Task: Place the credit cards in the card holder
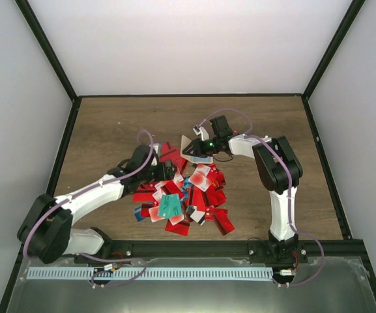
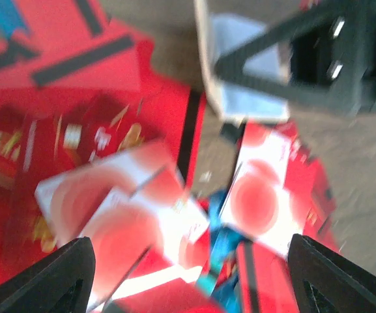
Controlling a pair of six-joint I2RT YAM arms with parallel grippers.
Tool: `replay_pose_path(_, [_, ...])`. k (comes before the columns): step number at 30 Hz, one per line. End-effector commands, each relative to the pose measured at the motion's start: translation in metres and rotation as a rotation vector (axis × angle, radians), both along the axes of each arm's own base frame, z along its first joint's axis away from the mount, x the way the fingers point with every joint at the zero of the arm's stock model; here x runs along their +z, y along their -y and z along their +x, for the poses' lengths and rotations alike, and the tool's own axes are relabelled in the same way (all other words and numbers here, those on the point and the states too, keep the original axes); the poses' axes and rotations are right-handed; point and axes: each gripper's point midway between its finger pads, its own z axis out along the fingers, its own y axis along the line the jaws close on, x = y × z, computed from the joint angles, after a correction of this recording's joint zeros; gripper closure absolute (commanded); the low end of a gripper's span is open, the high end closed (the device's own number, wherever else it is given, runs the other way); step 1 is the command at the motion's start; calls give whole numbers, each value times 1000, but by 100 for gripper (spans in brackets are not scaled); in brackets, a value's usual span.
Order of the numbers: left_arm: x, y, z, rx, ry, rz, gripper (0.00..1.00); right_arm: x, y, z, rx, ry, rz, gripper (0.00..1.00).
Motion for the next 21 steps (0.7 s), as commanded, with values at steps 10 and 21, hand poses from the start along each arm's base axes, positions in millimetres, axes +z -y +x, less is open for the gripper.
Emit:
replay_pose_path(10, [-41, -32, -93, -73, -225, 315, 13, 0, -7, -3, 25, 21, 10, 69])
replay_pose_path(21, [-64, -19, -113, -112, -263, 456, 11, 0, -5, -5, 17, 22, 6, 69])
